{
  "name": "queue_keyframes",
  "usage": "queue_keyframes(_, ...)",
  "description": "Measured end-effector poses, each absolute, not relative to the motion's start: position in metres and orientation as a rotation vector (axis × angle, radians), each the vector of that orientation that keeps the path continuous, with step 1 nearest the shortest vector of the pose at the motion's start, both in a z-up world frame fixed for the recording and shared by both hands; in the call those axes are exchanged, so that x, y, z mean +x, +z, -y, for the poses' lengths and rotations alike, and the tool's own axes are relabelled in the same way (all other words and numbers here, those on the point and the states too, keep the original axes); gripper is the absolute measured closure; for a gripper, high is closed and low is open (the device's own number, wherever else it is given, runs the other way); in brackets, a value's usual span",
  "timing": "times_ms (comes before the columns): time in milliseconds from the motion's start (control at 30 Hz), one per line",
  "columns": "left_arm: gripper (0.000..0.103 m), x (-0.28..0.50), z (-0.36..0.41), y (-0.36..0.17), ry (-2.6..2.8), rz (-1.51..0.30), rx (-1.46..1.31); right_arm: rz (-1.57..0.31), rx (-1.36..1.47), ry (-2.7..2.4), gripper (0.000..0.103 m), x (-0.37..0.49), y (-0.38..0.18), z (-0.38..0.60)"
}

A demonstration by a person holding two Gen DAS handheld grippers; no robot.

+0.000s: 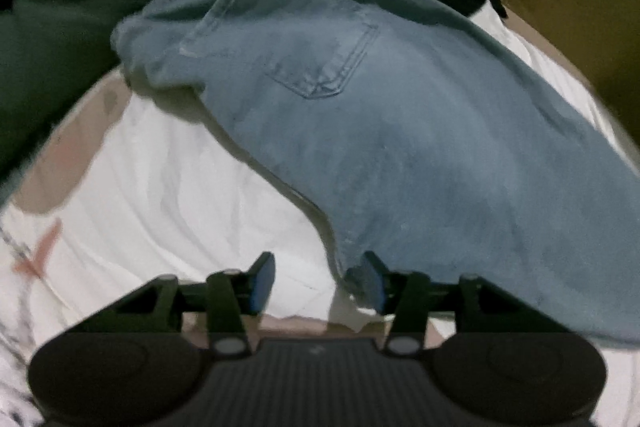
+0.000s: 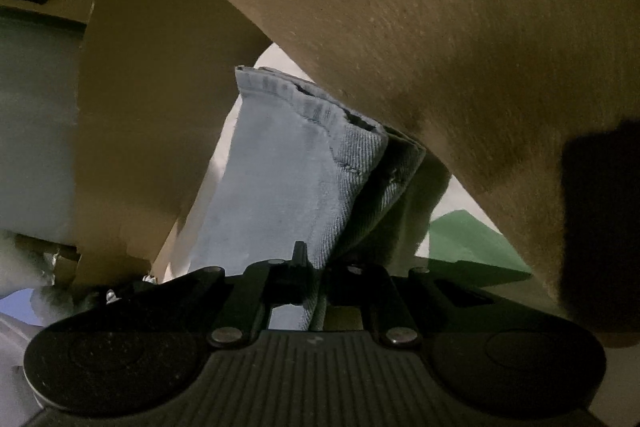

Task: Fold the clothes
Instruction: 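Lift the hem with the right gripper while the left gripper holds the waist edge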

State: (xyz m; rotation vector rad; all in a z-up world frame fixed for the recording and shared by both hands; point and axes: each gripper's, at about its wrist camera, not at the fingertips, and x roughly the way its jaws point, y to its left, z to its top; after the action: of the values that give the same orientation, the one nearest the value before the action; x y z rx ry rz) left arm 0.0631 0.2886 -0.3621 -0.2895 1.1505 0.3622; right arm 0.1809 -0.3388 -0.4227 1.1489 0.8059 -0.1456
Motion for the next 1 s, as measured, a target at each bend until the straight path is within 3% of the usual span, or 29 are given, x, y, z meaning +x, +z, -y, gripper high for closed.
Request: queue_keyframes(1000, 0.054, 0.063, -0.319, -0.423, 0.276, -1.016, -0.858, -0.814, 1.176, -0.083, 0.097, 0.204, -0.419, 0.356)
